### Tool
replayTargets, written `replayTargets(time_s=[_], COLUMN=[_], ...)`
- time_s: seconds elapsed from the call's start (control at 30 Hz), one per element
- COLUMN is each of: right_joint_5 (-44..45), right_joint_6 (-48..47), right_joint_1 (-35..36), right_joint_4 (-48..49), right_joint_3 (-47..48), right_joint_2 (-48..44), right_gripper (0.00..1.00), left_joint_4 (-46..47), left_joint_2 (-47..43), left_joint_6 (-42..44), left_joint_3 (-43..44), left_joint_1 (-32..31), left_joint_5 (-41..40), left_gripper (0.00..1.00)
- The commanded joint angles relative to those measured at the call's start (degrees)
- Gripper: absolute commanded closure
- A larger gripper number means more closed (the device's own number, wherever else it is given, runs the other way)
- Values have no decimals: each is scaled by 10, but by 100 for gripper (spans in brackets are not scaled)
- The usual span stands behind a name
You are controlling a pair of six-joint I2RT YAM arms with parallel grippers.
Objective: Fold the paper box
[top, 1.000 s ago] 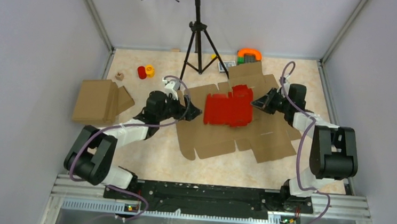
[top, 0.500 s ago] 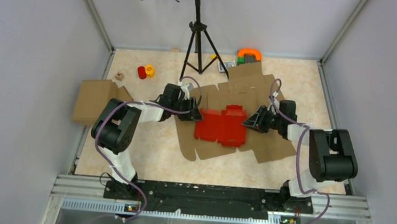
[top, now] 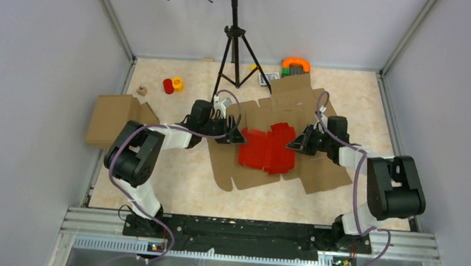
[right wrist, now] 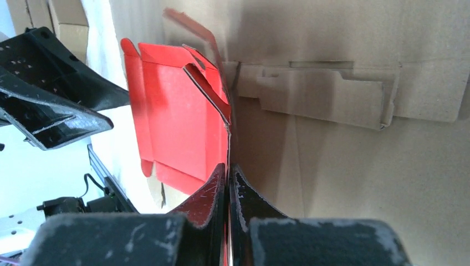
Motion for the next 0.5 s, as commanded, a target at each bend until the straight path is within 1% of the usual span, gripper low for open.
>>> replayTargets(time_s=[0.0, 0.07, 0.1, 0.2, 0.3, 0.37, 0.47], right_joint_5=[0, -34, -38, -30, -44, -54, -78], right_joint_6=[-36, -46, -50, -66, -70, -67, -67], right_joint_1=[4, 3, 3, 4, 3, 4, 3], right_joint_4=[15, 32, 31, 16, 14, 12, -5], right_joint_3=[15, 9, 8, 5, 2, 3, 13], right_joint_2=[-79, -112, -128, -184, -236, -265, -285], right_gripper=[100, 100, 100, 100, 100, 100, 100], left_joint_4=[108, 136, 170, 206, 203, 243, 318], left_joint_2=[-61, -95, -115, -163, -183, -181, -158], left_joint_6=[-22, -30, -33, -39, -50, -71, -113], left_joint_3=[-31, -61, -90, -130, -142, -153, -158], left_joint_1=[2, 10, 15, 31, 44, 54, 60], left_joint_5=[35, 8, -3, -30, -50, -27, 26], left_gripper=[49, 49, 46, 34, 22, 18, 15])
